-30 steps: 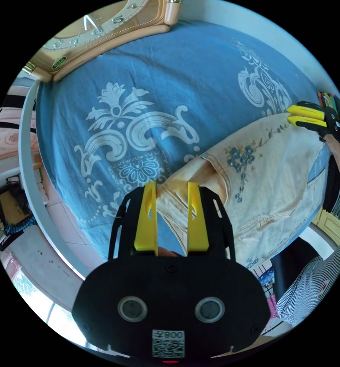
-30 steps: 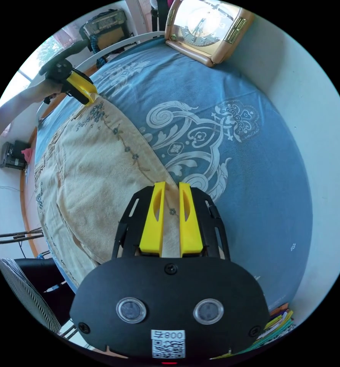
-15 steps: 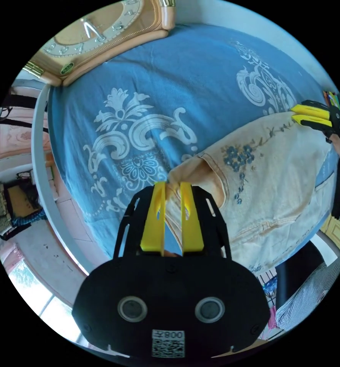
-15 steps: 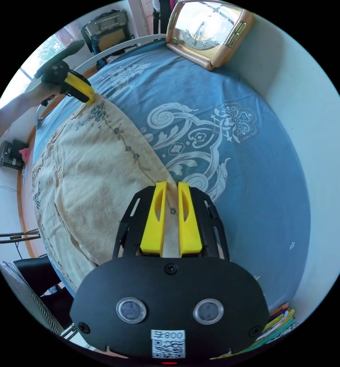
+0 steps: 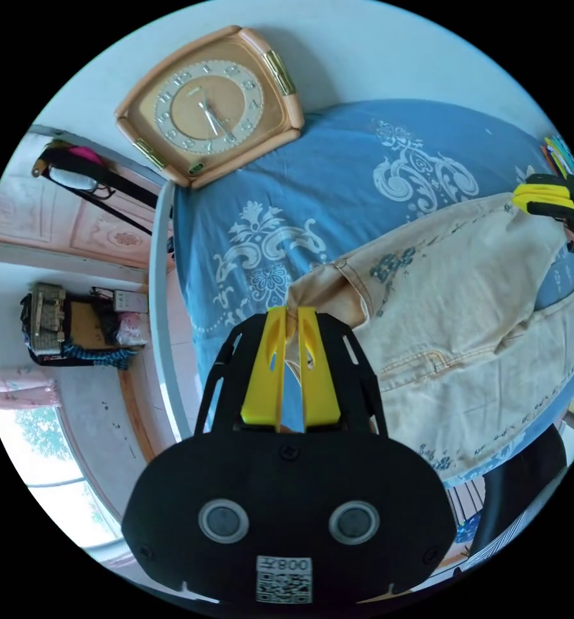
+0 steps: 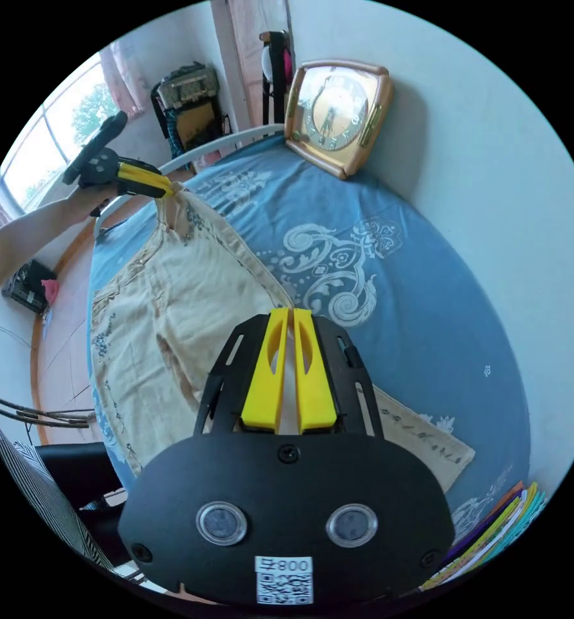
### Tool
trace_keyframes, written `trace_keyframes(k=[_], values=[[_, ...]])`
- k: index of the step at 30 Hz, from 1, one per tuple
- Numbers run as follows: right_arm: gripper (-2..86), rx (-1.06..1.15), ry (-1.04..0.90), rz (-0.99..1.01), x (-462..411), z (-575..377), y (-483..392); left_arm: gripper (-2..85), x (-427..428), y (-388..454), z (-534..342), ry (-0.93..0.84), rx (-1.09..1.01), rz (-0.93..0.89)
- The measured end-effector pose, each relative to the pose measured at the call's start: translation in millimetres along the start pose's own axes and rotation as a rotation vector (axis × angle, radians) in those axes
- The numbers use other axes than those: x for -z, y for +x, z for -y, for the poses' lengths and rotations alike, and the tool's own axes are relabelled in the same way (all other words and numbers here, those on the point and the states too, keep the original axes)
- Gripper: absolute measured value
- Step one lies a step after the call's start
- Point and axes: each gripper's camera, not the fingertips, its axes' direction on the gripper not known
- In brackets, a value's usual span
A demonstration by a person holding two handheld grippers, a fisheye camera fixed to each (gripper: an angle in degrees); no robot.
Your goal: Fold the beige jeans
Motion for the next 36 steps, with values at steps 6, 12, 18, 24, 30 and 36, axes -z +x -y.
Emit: trace_keyframes(k=[6, 12, 18, 24, 30, 36], values=[[1.0, 0.045, 0.092, -0.034, 42.4, -62.1, -59.4, 1.8, 90.4, 10.0, -76.1, 0.082, 0.046, 0.028], [1.0, 0.063, 0.126, -0.055, 65.8, -118.9, -119.7, 1.8, 169.1, 19.4, -159.0, 0.136, 0.071, -0.001], [1.0, 0.091, 0.068, -0.073, 61.4, -166.5, -181.7, 1.8, 219.0, 33.6, -240.4, 0.145, 0.096, -0.052], [0.9, 0.094, -0.022, -0.071, 37.8, -202.5, -225.4, 1.8, 249.5, 54.5, -307.7, 0.109, 0.071, -0.099], [0.8, 0.117, -0.112, -0.068, 8.0, -224.5, -258.6, 1.6, 279.4, 64.8, -350.4, 0.080, 0.087, -0.120], [0.8, 0.124, -0.169, -0.063, -18.0, -235.1, -278.1, 1.3, 319.0, 65.7, -374.2, 0.072, 0.071, -0.109]])
